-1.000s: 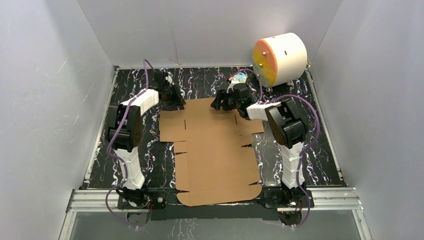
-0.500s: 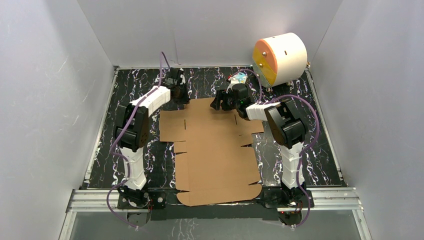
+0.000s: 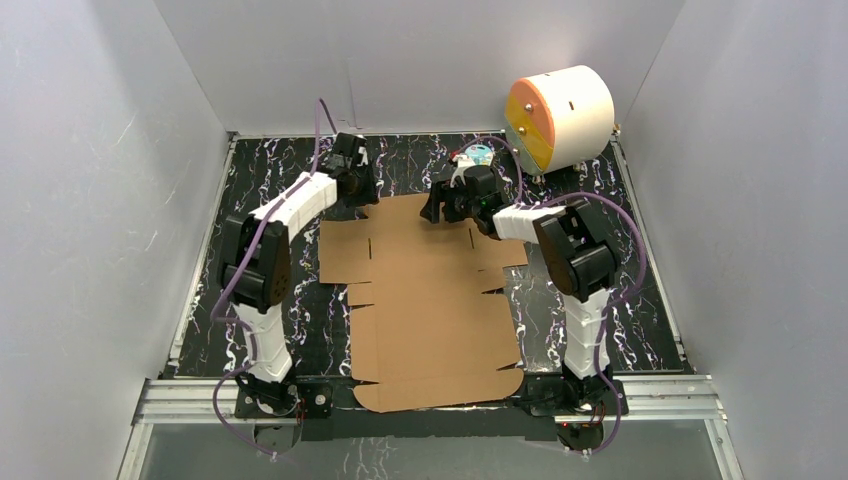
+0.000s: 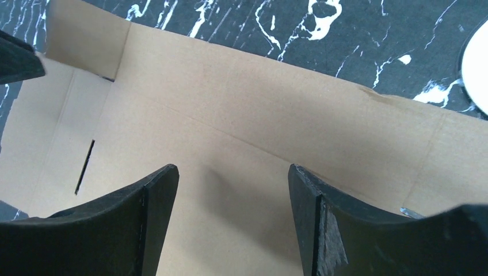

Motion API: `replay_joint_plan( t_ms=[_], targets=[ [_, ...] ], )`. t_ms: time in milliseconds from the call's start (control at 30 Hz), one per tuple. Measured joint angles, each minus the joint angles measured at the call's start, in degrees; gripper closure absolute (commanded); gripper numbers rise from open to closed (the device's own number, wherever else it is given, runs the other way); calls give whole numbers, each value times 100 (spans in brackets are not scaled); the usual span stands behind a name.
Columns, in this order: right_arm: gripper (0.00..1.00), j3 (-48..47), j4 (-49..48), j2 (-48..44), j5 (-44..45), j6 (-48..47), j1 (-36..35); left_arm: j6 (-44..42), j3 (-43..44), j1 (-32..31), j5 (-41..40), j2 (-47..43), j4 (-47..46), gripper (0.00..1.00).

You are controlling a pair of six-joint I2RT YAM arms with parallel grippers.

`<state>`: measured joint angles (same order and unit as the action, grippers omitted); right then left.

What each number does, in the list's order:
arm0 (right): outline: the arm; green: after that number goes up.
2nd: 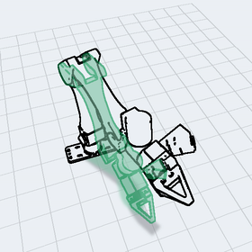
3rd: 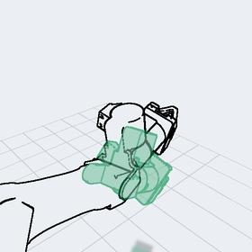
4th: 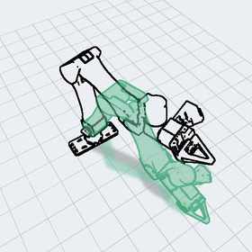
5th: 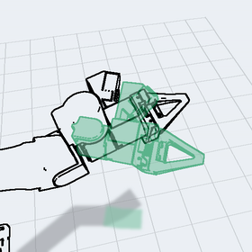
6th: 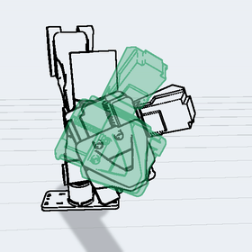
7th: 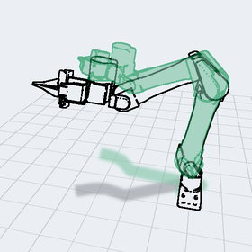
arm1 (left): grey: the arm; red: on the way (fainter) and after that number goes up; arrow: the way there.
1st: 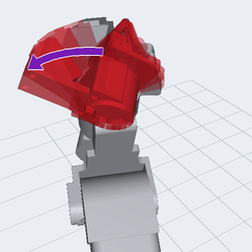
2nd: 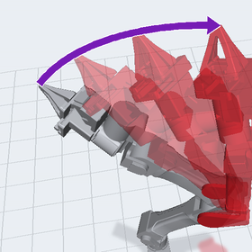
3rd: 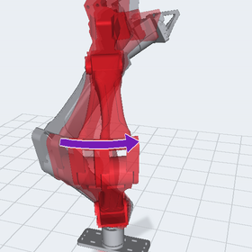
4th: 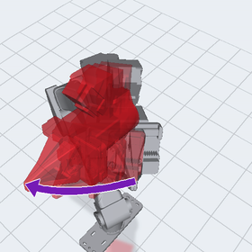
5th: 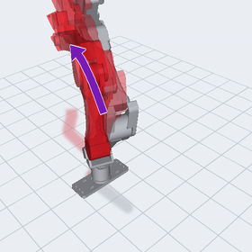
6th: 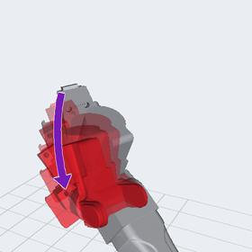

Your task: Fold the paper box

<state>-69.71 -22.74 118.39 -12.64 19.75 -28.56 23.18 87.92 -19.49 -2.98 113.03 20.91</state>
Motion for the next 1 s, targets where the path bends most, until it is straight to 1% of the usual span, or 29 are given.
replay_joint_plan(
  t_ms=[133,233,367,467,633,833,1000],
  targets=[
    [17,151,203,-442,-79,-267,59,90,-365,-4,90,-654,-24,59],
    [16,275,258,-800,-105,-431,199,149,-529,-4,323,-1038,-85,48],
    [14,302,304,-1032,-81,-518,514,308,-673,-4,675,-1121,-407,40],
    [13,302,487,-1027,55,-514,802,426,-765,-4,949,-962,-553,36],
    [11,186,894,-870,273,-492,1154,501,-592,-4,1320,-275,-745,32],
    [9,28,1102,-520,350,-487,1237,472,-280,-9,1532,503,-817,27],
    [8,-208,1110,-164,289,-498,1235,339,-127,-11,1604,726,-855,27]
  ],
)
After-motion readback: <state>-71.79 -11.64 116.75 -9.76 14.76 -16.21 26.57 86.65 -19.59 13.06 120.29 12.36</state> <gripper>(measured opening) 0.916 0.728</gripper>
